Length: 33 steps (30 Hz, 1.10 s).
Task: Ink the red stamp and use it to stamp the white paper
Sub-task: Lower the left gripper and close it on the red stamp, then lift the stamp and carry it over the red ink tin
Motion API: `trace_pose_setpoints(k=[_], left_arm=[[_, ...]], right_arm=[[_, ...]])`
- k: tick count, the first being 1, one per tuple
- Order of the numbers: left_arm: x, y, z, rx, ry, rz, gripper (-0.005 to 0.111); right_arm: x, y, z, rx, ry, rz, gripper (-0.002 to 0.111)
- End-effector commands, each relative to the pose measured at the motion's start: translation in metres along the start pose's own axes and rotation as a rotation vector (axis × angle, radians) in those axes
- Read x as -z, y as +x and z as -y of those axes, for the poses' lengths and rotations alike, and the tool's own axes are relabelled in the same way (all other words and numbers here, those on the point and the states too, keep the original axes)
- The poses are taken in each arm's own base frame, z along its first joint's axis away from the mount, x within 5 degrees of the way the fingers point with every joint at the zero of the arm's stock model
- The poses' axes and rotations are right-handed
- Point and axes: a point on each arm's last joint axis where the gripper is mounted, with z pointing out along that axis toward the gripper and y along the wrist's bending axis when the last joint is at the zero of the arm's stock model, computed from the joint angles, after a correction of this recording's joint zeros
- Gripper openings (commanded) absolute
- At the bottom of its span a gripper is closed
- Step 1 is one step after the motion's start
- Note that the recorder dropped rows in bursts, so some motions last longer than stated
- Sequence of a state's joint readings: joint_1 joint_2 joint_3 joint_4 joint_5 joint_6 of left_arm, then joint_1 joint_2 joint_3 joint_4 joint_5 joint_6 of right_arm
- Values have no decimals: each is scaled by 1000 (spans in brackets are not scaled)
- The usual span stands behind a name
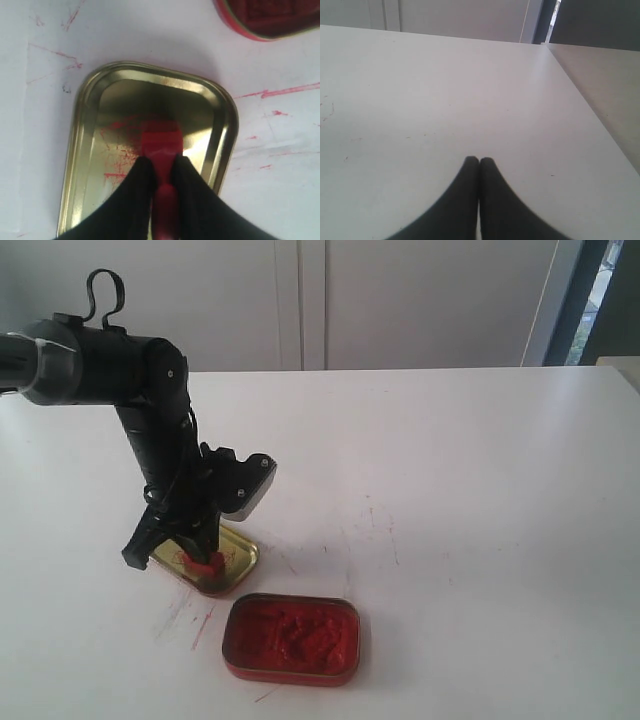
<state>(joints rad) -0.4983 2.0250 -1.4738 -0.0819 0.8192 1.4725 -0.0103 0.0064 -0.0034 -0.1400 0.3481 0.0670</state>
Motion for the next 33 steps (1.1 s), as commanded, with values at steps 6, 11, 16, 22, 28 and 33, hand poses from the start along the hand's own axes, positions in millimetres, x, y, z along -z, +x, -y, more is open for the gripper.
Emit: trace_pose_setpoints(k=[6,11,16,22,28,33], left_arm=[[2,-2,1,4,14,4,0],[4,-2,2,4,17,6,0],[15,-4,4,0,-1,7,0],[34,-6,7,-4,-43,9,0],[55,-9,10,65,-93,15,0],[65,-10,13,217,-112,23,0]], right_arm=[[0,0,0,10,0,9,0],[0,0,0,10,0,9,0],[0,0,0,10,0,9,0],[0,0,0,10,0,9,0],[0,0,0,10,0,9,0],[0,0,0,10,0,9,0]])
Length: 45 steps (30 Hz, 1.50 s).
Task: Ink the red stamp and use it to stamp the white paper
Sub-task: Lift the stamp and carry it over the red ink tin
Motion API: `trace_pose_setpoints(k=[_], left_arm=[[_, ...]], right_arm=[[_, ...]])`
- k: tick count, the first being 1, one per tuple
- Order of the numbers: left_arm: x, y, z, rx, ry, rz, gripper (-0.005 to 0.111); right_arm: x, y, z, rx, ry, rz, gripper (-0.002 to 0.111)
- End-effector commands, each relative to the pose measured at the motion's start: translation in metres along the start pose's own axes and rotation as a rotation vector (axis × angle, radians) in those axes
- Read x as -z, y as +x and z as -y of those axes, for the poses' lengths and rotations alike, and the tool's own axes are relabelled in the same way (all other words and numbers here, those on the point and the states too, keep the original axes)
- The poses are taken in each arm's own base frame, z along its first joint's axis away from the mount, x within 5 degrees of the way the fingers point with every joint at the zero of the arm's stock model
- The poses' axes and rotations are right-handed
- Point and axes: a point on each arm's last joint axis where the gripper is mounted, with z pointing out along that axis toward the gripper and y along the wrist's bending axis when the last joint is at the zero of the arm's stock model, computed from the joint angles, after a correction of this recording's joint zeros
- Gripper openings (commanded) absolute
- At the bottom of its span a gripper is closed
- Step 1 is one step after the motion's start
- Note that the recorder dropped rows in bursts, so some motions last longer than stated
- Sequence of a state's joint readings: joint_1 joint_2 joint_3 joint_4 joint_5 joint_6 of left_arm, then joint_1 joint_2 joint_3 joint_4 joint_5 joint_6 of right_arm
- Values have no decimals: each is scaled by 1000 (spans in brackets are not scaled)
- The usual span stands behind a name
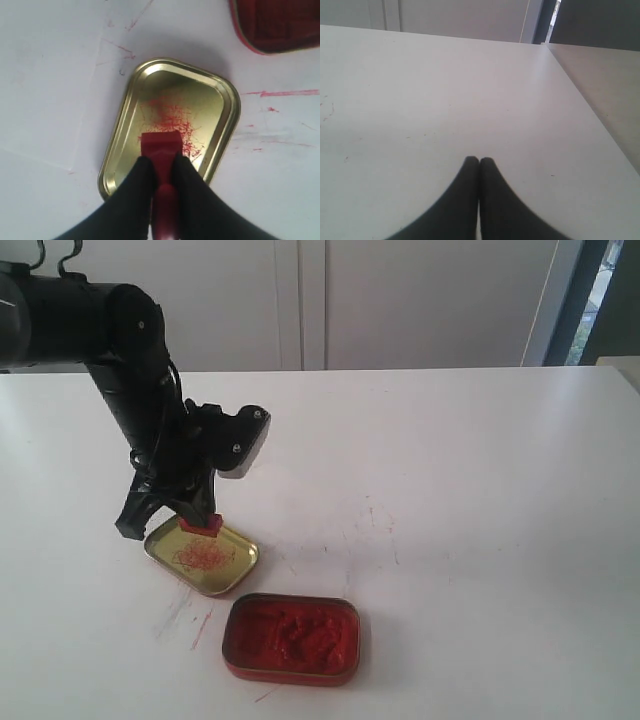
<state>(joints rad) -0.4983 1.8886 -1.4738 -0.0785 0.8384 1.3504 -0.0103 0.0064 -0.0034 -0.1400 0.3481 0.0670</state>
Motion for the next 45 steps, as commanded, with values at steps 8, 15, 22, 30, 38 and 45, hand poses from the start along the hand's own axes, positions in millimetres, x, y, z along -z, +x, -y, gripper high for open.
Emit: trace_pose_setpoints(k=[8,15,22,30,38,45], left_arm=[[16,-3,6,264,11,5,0],[14,-21,10,304,16,3,0],[10,-60,23,329,46,-6,0],[7,-86,33,299,61,-1,0],[6,-106,43,303,74,2,0],[5,-123,53,270,97,23,0]], right_arm=[[0,0,0,10,0,9,0],[0,0,0,10,0,9,0],[0,0,0,10,0,9,0],[0,0,0,10,0,9,0],[0,0,0,10,0,9,0],[0,0,0,10,0,9,0]])
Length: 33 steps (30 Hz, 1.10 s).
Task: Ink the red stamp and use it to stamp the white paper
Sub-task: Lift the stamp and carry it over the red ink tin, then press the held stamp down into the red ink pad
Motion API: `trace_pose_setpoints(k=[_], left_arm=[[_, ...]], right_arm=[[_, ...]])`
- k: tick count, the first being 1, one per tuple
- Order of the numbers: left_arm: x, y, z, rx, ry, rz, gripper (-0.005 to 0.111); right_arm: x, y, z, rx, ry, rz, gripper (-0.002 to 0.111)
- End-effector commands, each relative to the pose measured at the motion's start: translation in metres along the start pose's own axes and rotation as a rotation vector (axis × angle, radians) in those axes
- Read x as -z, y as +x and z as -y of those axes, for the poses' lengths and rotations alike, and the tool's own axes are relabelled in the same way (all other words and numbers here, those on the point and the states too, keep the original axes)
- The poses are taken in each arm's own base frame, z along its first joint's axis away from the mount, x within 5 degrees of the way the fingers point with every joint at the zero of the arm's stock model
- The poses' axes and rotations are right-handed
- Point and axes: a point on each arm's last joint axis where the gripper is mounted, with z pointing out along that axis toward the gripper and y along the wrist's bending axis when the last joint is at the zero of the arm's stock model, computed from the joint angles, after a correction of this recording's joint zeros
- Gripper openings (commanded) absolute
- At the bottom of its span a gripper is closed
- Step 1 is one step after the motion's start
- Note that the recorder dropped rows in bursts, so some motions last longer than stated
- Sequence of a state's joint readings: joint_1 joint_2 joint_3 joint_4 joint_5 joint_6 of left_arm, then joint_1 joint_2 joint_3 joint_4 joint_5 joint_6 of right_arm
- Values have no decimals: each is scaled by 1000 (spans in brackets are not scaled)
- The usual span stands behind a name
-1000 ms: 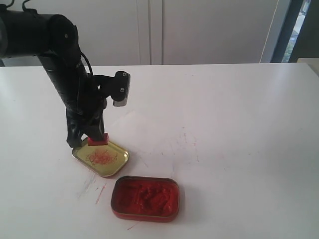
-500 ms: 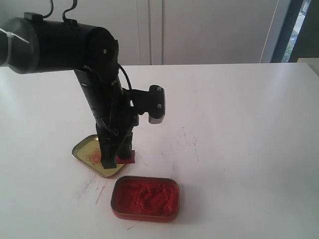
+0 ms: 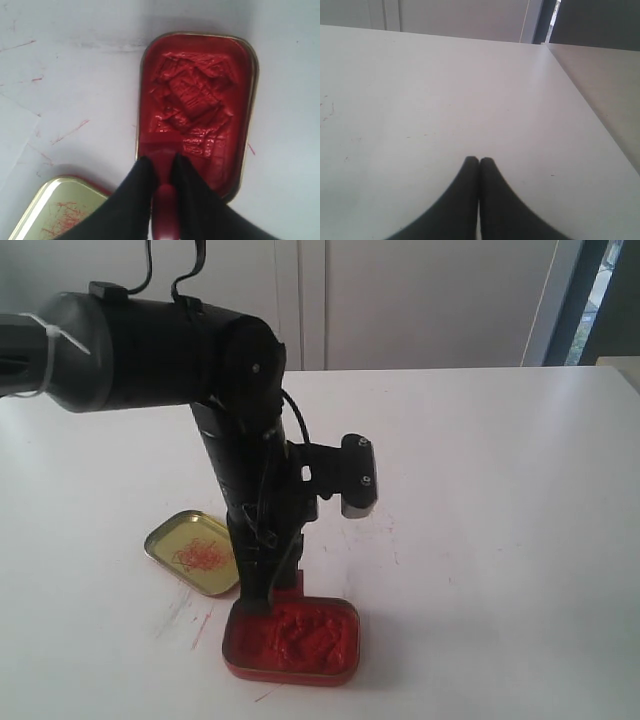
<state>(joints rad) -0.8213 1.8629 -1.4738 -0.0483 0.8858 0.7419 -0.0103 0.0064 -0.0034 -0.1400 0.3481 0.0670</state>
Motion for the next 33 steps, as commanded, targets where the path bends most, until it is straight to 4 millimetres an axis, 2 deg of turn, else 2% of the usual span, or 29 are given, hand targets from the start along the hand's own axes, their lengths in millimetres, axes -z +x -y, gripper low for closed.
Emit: trace_pose_setpoints(k=[1,12,20,33], left_arm=[[5,-9,12,-3,40,16,0],[6,-12,23,30,155,49,0],[-19,-2,28,40,138,54,0],[-29,-2,26,49,109,69,0]], right_arm=[[0,0,0,10,0,9,0],[0,0,0,10,0,9,0],[0,0,0,10,0,9,0],[0,0,0,10,0,9,0]])
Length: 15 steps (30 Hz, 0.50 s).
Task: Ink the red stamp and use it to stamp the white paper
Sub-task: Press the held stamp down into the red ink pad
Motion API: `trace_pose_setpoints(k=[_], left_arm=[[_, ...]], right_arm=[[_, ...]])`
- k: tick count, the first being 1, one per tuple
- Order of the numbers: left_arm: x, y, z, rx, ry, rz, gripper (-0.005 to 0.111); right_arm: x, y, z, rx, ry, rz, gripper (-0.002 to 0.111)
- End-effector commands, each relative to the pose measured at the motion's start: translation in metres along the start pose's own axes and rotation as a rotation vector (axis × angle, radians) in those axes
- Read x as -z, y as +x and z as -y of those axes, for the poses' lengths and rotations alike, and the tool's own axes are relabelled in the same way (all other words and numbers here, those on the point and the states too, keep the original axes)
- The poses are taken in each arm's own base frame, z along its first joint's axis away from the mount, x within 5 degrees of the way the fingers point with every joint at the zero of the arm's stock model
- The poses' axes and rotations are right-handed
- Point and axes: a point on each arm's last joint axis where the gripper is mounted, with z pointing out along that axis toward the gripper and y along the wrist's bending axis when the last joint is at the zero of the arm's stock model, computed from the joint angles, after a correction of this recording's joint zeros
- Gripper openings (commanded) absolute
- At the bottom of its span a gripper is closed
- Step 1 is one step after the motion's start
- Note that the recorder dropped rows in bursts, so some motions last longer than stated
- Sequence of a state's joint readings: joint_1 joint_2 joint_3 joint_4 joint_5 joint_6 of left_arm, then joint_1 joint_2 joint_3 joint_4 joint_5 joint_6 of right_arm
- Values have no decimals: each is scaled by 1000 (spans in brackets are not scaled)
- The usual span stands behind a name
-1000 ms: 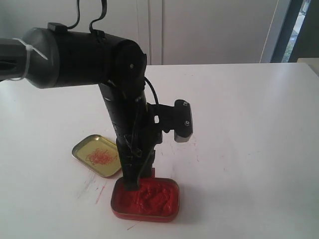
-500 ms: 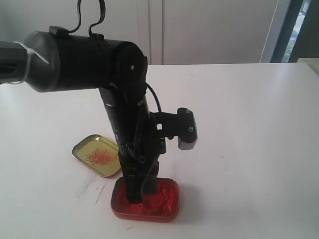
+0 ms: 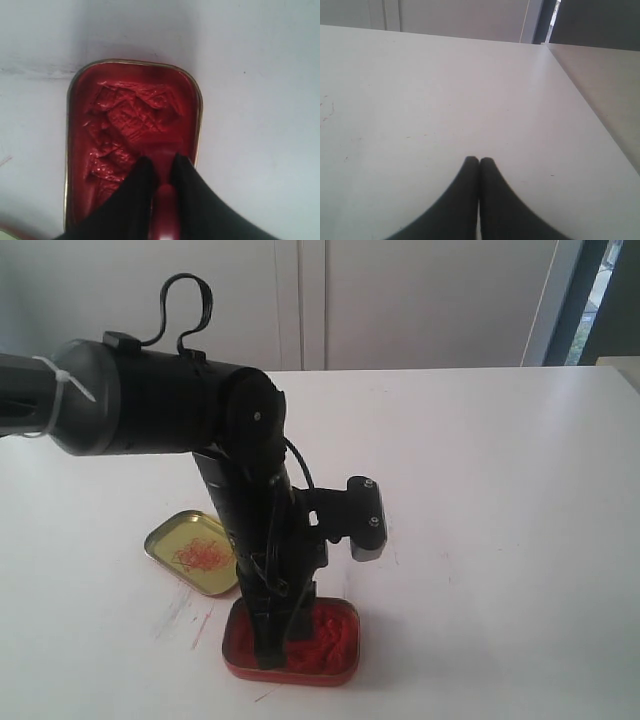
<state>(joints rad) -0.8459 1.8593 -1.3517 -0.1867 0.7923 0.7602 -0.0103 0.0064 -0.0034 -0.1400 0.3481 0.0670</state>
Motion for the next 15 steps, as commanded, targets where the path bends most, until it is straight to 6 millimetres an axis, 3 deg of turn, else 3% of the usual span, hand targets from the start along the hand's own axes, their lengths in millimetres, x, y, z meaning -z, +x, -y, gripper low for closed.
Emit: trace_pose_setpoints(k=[1,15], left_arm=[[-6,0,2,4,21,-5,0],[-16,-2,-3,8,6,2,0]], right_arm=[[0,0,0,10,0,9,0],[0,0,0,10,0,9,0]])
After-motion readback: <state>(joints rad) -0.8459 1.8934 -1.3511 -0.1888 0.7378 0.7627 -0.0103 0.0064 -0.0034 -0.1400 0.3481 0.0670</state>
